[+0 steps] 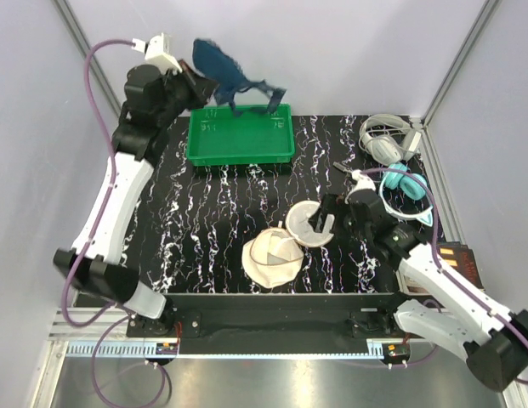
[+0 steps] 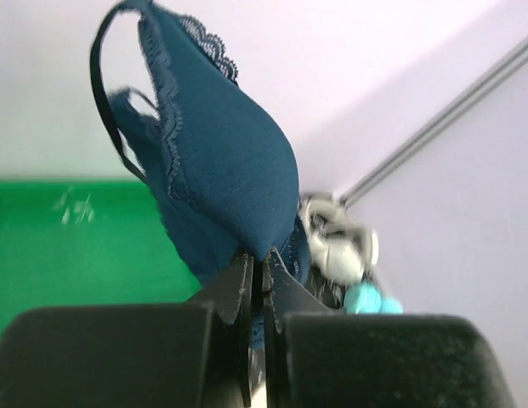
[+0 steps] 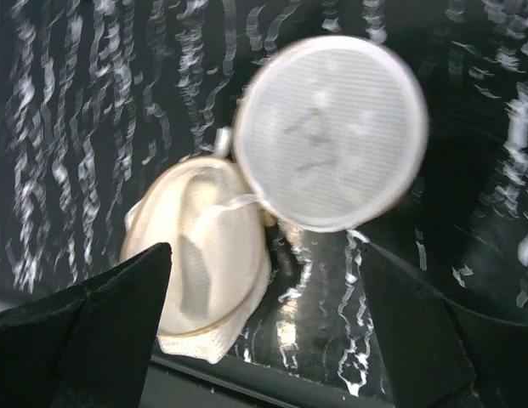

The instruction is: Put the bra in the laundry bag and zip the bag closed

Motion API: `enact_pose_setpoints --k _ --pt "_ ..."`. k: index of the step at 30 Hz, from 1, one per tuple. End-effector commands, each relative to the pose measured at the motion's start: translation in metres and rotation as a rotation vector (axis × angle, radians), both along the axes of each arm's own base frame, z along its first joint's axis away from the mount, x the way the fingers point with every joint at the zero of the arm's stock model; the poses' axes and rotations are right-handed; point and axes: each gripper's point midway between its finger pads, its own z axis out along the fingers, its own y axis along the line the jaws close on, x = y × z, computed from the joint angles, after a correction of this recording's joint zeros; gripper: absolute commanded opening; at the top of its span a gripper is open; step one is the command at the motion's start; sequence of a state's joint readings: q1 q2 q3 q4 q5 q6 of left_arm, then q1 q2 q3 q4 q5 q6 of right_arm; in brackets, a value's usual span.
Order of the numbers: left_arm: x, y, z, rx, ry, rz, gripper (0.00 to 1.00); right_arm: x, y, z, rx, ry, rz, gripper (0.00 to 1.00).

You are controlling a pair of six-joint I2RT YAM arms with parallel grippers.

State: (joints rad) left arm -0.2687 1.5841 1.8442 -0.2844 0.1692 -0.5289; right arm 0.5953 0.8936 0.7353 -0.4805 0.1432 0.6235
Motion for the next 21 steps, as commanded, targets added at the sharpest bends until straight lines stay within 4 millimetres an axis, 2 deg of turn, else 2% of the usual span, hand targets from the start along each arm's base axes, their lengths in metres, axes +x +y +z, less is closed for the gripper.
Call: enact_pose_setpoints --k 1,2,4,5,7,8,10,11,12,13,14,15,16,17,18,19,20,21 --pt "-0.051 0.014 -0.078 0.131 0.219 -0.032 0.00 0.014 0.064 0.055 0.115 -0.174 0.347 1.00" --pt "-0.072 0.020 -0.087 0.144 0.236 -0.032 0.00 0.016 0.072 0.062 0.134 -0.187 0.372 1.00" --pt "-0.097 0.029 -0.106 0.183 0.277 -0.037 0.00 0.020 0.088 0.064 0.164 -0.183 0.434 1.00" --pt "-0.119 0.039 -0.120 0.207 0.308 -0.025 0.00 0.021 0.096 0.073 0.184 -0.193 0.462 1.00" --pt "-0.140 0.050 -0.140 0.252 0.342 -0.011 0.00 0.023 0.114 0.072 0.194 -0.193 0.514 1.00" --pt "-0.158 0.058 -0.152 0.270 0.359 -0.002 0.00 0.024 0.123 0.081 0.201 -0.209 0.532 1.00" --pt "-0.180 0.081 -0.178 0.346 0.436 0.067 0.00 0.028 0.141 0.076 0.198 -0.201 0.568 1.00" --pt "-0.194 0.091 -0.185 0.367 0.452 0.096 0.00 0.025 0.156 0.087 0.210 -0.221 0.599 1.00" --pt "-0.208 0.107 -0.199 0.414 0.510 0.146 0.00 0.025 0.165 0.087 0.214 -0.219 0.609 1.00" --pt "-0.217 0.115 -0.205 0.435 0.534 0.171 0.00 0.028 0.178 0.080 0.221 -0.196 0.615 1.00" --pt "-0.227 0.123 -0.211 0.453 0.556 0.200 0.00 0.026 0.192 0.090 0.239 -0.207 0.633 1.00" --pt "-0.240 0.138 -0.220 0.495 0.612 0.253 0.00 0.029 0.199 0.089 0.240 -0.199 0.617 1.00" --pt "-0.247 0.144 -0.223 0.503 0.634 0.275 0.01 0.034 0.209 0.075 0.239 -0.149 0.594 1.00" --pt "-0.259 0.150 -0.228 0.521 0.669 0.289 0.01 0.037 0.220 0.083 0.252 -0.158 0.588 1.00" --pt "-0.264 0.158 -0.227 0.540 0.683 0.326 0.01 0.040 0.229 0.069 0.244 -0.121 0.586 1.00" --pt "-0.267 0.162 -0.224 0.541 0.688 0.348 0.00 0.042 0.236 0.065 0.251 -0.100 0.577 1.00" --pt "-0.274 0.171 -0.222 0.551 0.702 0.395 0.00 0.045 0.244 0.072 0.261 -0.110 0.570 1.00" --pt "-0.276 0.173 -0.219 0.546 0.698 0.411 0.00 0.046 0.252 0.058 0.256 -0.077 0.569 1.00"
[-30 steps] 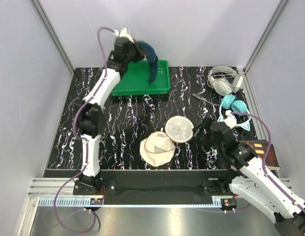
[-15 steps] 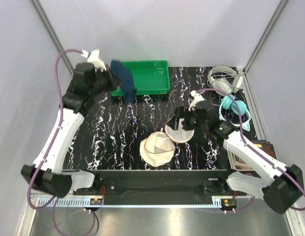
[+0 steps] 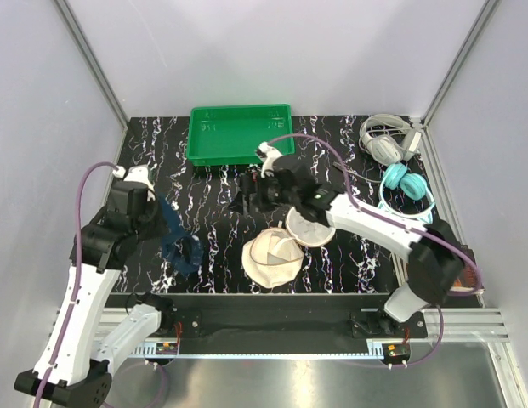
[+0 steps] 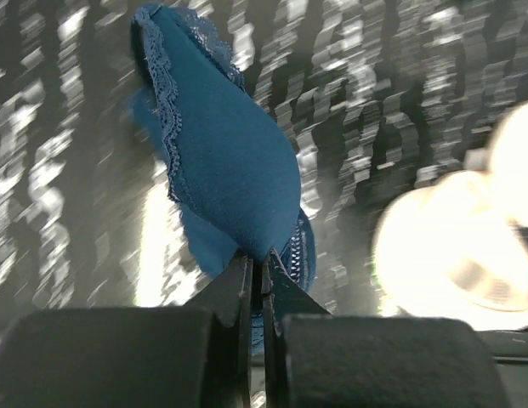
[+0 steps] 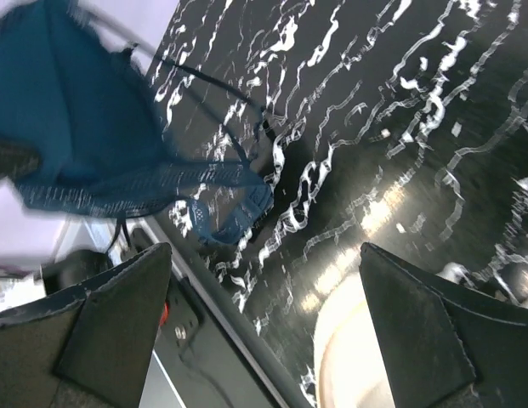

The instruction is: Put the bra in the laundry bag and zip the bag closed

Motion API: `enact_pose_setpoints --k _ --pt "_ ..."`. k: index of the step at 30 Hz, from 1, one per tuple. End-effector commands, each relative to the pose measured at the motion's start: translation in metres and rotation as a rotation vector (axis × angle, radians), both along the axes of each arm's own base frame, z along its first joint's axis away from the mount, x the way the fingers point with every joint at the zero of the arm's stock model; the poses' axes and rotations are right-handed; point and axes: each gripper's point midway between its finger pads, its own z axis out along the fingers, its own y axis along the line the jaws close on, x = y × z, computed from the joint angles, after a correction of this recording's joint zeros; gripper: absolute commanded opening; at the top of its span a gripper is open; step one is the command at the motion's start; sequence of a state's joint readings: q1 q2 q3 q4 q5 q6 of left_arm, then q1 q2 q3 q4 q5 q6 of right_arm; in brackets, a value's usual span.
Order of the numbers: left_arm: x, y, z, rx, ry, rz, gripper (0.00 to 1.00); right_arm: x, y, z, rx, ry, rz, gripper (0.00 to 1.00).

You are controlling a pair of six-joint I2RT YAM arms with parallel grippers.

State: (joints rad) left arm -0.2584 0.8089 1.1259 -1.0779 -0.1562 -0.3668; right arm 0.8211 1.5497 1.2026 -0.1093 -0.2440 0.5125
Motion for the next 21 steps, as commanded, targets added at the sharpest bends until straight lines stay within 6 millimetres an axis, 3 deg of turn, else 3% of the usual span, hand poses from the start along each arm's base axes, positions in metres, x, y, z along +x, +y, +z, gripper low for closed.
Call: enact_pose_setpoints --k 1,4,8,10,12,15,16,19,20,21 --pt "-0.023 0.040 0.008 0.121 0.034 0.171 0.00 0.015 0.036 0.008 0.060 0.035 -0.048 1.00" --pt "-0.034 0.064 0.025 0.180 -0.010 0.287 0.00 0.014 0.048 0.001 0.061 0.061 -0.033 1.00" --pt "-0.047 0.093 0.049 0.257 -0.108 0.400 0.00 0.013 0.046 -0.008 0.056 0.078 -0.045 1.00" --pt "-0.046 0.097 0.049 0.295 -0.102 0.406 0.00 0.013 0.045 -0.010 0.058 0.081 -0.050 1.00" --pt "-0.033 0.092 0.044 0.310 -0.086 0.367 0.00 0.012 0.043 -0.015 0.051 0.088 -0.054 1.00" --pt "-0.001 0.062 0.003 0.273 0.034 0.232 0.00 0.012 0.041 -0.021 0.043 0.099 -0.070 1.00" --pt "0.008 0.052 -0.025 0.280 0.123 0.195 0.00 0.012 0.040 -0.023 0.041 0.103 -0.078 1.00" --pt "0.020 0.013 -0.053 0.252 0.157 0.118 0.00 0.013 0.037 -0.025 0.035 0.101 -0.090 1.00" --pt "0.026 -0.015 -0.060 0.231 0.140 0.039 0.00 0.012 0.035 -0.028 0.025 0.099 -0.093 1.00" --pt "0.027 -0.028 -0.067 0.204 0.147 0.027 0.02 0.012 0.034 -0.027 0.025 0.094 -0.098 0.99"
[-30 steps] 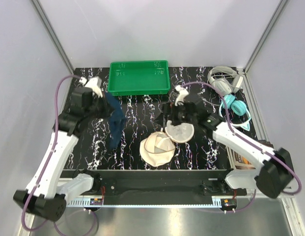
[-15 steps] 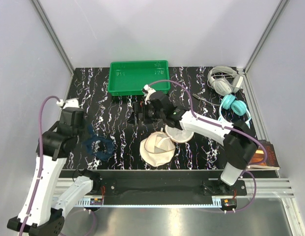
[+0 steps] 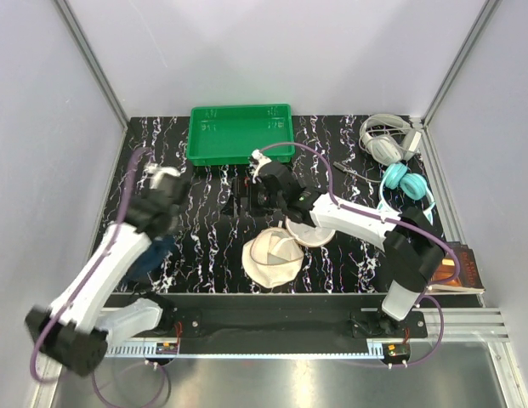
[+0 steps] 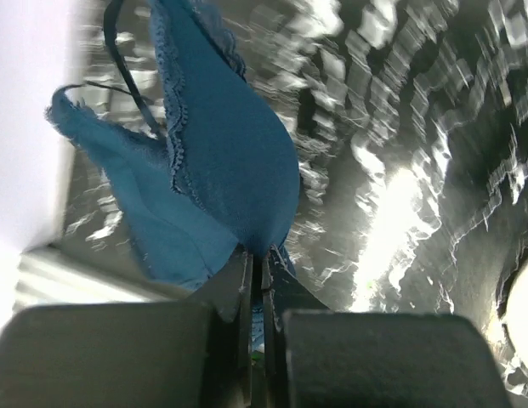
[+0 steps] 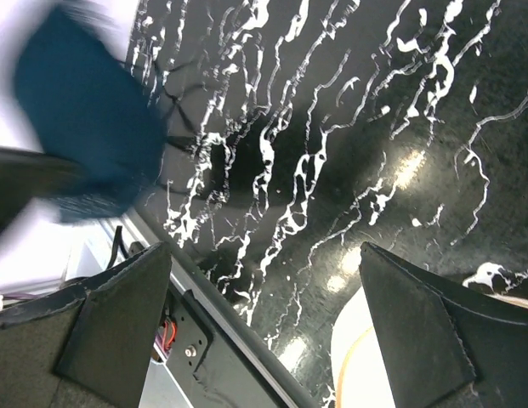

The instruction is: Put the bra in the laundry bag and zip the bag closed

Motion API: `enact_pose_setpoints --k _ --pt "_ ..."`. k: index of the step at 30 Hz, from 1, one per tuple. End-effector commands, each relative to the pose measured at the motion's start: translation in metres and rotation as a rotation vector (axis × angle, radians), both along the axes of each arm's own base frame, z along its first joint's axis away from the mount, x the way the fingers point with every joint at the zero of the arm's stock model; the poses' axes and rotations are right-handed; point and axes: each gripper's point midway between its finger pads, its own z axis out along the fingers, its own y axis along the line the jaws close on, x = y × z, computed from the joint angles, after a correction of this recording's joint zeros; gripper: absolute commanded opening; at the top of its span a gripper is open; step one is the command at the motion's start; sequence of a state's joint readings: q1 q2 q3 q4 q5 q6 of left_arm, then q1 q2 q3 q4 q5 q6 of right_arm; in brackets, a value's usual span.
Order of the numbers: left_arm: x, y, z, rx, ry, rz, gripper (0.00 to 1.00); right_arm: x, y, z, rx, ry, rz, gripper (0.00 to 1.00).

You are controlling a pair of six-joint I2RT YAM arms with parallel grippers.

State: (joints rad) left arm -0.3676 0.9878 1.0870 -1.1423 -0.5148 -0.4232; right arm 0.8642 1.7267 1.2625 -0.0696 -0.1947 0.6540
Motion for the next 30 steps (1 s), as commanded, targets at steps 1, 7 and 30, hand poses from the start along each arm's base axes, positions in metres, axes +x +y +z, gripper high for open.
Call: enact_pose_setpoints --k 1,7,30 --pt "0.017 -0.073 -0.038 -0.130 0.015 -0.145 0.06 0.004 -0.003 0.015 0.025 -0.056 -0.040 1.00" --pt "0.015 -0.107 -0.051 -0.272 0.027 -0.237 0.99 0.014 -0.025 -0.002 -0.028 -0.042 -0.124 1.00" --pt "0.052 -0.139 -0.067 -0.748 0.037 -0.219 0.77 0.021 -0.014 -0.048 -0.091 0.087 -0.094 0.96"
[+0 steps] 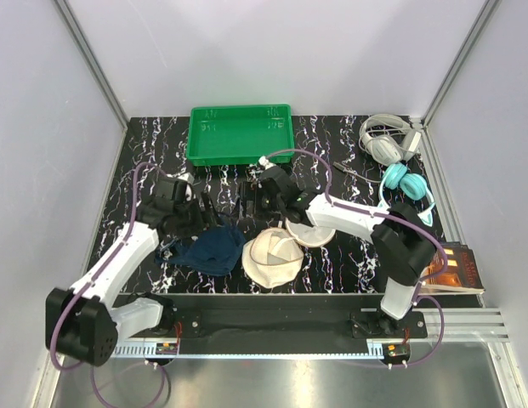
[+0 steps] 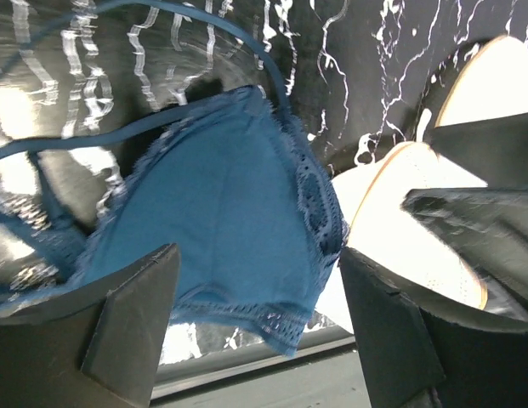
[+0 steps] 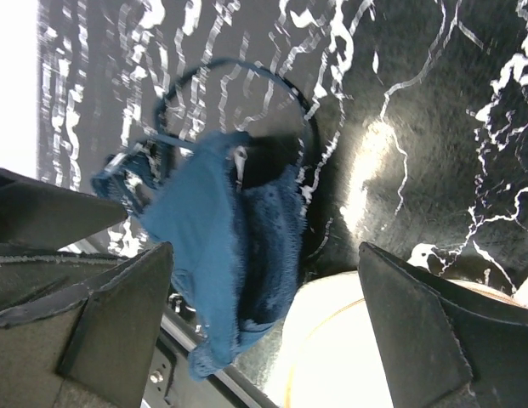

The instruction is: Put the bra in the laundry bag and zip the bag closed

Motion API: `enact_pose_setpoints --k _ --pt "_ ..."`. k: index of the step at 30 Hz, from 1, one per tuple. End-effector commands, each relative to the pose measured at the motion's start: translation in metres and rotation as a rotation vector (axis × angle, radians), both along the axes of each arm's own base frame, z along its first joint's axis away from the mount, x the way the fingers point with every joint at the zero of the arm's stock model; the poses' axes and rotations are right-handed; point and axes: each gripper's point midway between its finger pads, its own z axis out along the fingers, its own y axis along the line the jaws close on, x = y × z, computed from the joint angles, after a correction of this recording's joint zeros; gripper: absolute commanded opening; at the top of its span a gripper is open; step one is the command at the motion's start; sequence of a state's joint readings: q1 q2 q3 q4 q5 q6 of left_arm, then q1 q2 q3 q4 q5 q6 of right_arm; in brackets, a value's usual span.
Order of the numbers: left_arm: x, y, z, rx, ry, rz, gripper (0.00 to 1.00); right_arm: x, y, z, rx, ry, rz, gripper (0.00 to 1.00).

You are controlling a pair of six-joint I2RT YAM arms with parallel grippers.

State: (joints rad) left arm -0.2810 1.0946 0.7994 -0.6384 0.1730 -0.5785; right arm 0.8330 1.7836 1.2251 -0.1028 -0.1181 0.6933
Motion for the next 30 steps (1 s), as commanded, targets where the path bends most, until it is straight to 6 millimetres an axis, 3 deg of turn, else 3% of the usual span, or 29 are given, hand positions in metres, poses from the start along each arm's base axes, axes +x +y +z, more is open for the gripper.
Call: enact_pose_setpoints --k 1,3,5,9,13,17,25,30 --pt "0.023 -0.018 0.009 -0.085 -0.058 -0.029 0.74 0.005 0.008 0.001 0.014 0.010 0.016 0.95" --pt "0.025 -0.020 0.004 -0.086 -0.042 -0.029 0.68 0.004 0.005 -0.005 0.010 0.028 -0.002 0.87" --pt "0.026 -0.022 -0.007 -0.090 -0.029 -0.030 0.61 0.004 0.006 -0.002 0.049 0.039 0.001 0.86" --pt "0.027 -0.033 -0.037 -0.141 0.020 -0.039 0.49 -0.013 0.011 -0.004 0.104 0.082 0.077 1.00" --pt "0.021 -0.055 -0.060 -0.277 0.075 -0.072 0.41 -0.025 0.006 -0.014 0.099 0.124 0.092 1.00" --pt "0.014 -0.062 -0.078 -0.331 0.121 -0.052 0.36 -0.036 0.000 -0.017 0.099 0.154 0.085 0.98" --pt "0.011 -0.050 -0.079 -0.335 0.073 0.061 0.37 -0.054 0.002 -0.007 0.111 0.154 0.077 0.93" --pt "0.008 -0.042 -0.067 -0.349 0.007 0.118 0.39 -0.059 -0.005 0.002 0.114 0.154 0.001 0.94"
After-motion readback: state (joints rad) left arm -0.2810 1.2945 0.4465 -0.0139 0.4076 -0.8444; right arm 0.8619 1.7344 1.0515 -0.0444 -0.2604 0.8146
